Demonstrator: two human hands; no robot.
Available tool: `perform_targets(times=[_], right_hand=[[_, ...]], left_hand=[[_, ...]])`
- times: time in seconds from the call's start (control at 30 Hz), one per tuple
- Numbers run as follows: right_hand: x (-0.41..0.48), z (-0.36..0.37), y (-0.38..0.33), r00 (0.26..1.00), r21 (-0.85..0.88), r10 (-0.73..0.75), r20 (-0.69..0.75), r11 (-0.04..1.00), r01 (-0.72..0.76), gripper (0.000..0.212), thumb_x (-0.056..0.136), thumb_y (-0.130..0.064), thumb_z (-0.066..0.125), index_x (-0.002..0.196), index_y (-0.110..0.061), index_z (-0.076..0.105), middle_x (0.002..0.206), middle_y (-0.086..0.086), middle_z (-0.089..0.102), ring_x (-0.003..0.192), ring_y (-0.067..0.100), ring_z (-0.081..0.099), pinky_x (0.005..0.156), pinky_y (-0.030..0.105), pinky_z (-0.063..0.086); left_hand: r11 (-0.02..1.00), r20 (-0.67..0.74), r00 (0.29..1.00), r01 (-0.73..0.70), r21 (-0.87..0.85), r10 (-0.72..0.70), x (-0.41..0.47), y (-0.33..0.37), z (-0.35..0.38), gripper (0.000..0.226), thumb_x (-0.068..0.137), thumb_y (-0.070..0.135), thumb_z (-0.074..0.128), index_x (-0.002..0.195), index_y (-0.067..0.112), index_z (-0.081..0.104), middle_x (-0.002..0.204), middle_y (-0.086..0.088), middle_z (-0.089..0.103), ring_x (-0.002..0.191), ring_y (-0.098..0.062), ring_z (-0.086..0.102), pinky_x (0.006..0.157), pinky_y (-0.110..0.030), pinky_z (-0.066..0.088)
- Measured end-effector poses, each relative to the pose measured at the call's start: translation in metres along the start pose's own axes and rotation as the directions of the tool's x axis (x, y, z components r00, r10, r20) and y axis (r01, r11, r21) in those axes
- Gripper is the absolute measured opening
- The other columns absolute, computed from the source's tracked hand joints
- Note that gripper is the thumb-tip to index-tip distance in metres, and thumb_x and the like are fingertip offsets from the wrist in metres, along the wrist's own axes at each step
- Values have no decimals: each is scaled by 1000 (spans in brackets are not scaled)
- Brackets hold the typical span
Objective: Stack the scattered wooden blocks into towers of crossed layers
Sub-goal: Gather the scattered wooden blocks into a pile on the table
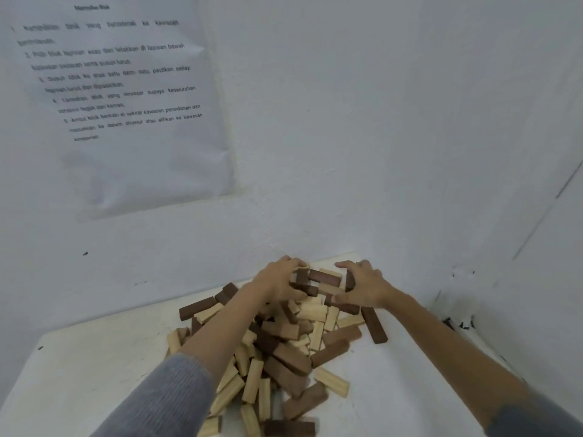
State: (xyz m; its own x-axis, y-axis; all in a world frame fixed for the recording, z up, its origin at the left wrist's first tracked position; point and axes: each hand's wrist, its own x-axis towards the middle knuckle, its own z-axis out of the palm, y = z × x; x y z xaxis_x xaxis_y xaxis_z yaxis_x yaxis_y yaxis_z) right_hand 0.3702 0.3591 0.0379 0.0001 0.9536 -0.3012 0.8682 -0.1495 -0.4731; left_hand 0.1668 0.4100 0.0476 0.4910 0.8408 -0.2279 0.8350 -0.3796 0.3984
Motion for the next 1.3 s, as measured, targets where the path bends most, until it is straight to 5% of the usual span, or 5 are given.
perform_targets(times=[0.2,0.47,0.57,1.0,1.3], right_hand=[[32,-1,2,992,-169,7,127,986,15,97,75,-58,72,152,-28,21,149,8,22,138,36,17,108,46,31],[30,2,2,988,-219,1,155,975,33,73,77,-49,69,138,-23,39,132,6,29,126,29,31,94,38,43],[28,8,0,989,-267,1,149,963,39,86,74,-57,70,143,-22,32,136,7,27,130,31,28,99,40,40],[20,12,7,1000,-109,2,-10,994,-3,71,74,-47,73,136,-31,44,132,5,38,126,28,37,95,38,42],[20,24,-2,993,-176,0,-117,984,-21,60,78,-47,69,130,-28,47,126,4,40,119,25,40,85,33,41]], left_hand=[[1000,21,1000,-18,11,18,29,-6,18,74,83,35,74,144,22,36,142,-3,43,129,-25,40,108,-40,35],[992,-18,1000,9,122,-6,39,-7,24,75,83,43,71,145,25,32,145,-3,31,127,-30,34,108,-48,32],[982,14,1000,11,191,-14,39,-9,26,77,85,47,67,149,25,28,145,-7,25,131,-29,29,111,-46,27],[995,16,1000,-1,104,-1,32,-5,27,84,80,43,74,144,12,30,143,-8,28,127,-30,28,105,-39,36],[1000,137,991,-4,-25,7,40,-1,11,56,78,20,76,124,19,44,121,-5,37,105,-22,43,93,-36,47]])
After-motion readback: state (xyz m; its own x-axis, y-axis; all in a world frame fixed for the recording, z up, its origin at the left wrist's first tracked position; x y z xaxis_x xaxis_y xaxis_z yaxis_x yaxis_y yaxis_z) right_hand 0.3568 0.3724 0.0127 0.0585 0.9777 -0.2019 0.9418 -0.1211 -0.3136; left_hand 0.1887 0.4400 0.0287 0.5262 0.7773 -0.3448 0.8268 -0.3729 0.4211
